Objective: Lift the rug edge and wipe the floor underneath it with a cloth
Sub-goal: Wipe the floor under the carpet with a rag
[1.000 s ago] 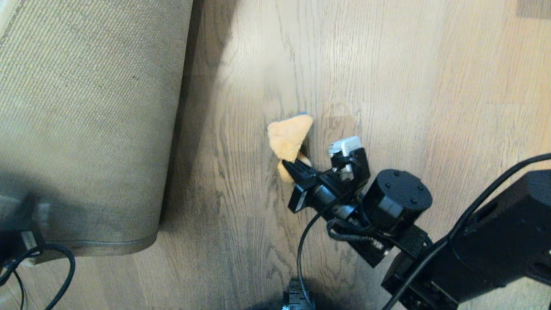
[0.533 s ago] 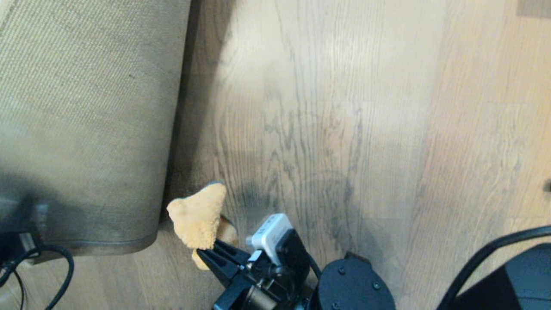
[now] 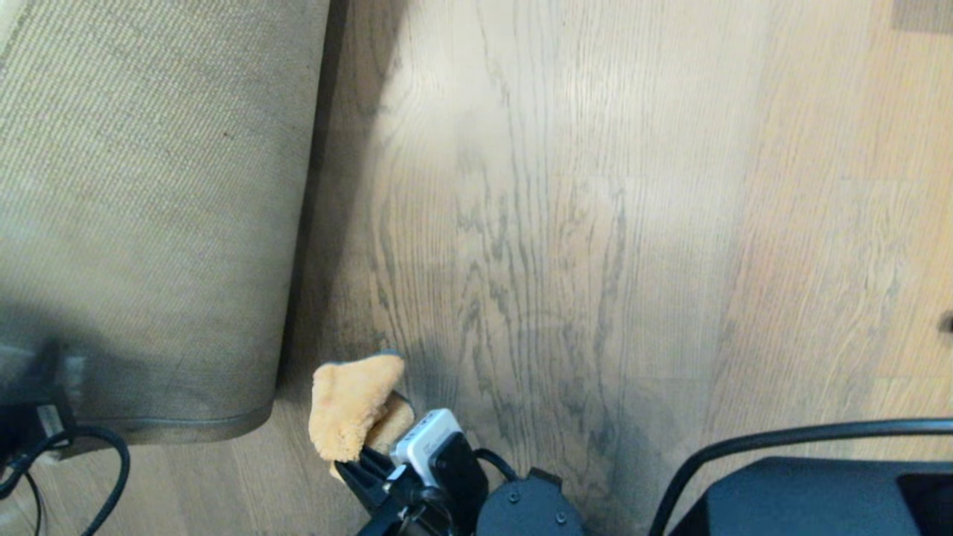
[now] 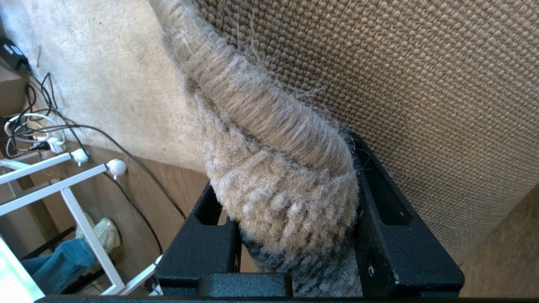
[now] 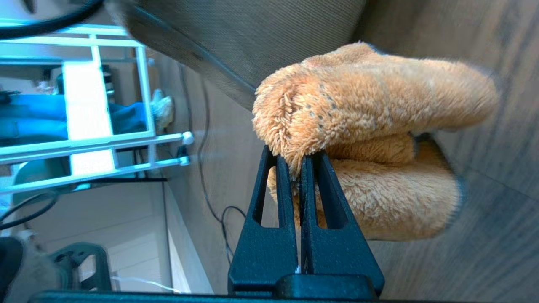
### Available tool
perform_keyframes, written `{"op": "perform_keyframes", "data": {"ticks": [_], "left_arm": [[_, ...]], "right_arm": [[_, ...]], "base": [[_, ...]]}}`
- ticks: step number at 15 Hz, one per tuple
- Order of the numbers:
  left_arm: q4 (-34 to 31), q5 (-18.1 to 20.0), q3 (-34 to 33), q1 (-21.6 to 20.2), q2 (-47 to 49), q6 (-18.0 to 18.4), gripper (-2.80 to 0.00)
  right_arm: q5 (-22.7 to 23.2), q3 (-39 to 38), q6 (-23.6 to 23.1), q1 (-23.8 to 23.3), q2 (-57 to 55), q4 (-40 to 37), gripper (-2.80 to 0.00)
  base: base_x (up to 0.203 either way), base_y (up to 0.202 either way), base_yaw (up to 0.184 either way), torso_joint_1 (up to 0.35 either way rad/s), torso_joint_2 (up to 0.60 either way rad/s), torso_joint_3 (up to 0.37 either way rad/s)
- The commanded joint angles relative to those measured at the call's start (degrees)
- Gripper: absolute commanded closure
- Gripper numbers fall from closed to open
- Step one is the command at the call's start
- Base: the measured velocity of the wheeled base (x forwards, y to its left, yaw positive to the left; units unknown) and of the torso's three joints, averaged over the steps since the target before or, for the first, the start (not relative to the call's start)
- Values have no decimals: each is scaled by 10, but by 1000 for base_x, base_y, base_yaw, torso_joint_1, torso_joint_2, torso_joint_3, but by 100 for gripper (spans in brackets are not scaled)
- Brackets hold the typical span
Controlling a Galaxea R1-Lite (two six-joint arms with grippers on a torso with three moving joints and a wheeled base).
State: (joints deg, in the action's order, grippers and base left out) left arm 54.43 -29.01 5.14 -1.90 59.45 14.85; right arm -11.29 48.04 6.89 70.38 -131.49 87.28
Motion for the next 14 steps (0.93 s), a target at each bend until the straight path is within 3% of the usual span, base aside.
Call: {"op": "perform_keyframes", "data": {"ticks": [1,14], "left_arm": [[3,-2,-3,1,0,1,0],[5,-9,-6,5,-4,2,0]], "right_arm": [[0,13,1,-27,-19,27,0],[-2,68,-2,-245,-16,27,0]], "base": [[0,0,0,0,0,0],[0,0,0,0,0,0]]}}
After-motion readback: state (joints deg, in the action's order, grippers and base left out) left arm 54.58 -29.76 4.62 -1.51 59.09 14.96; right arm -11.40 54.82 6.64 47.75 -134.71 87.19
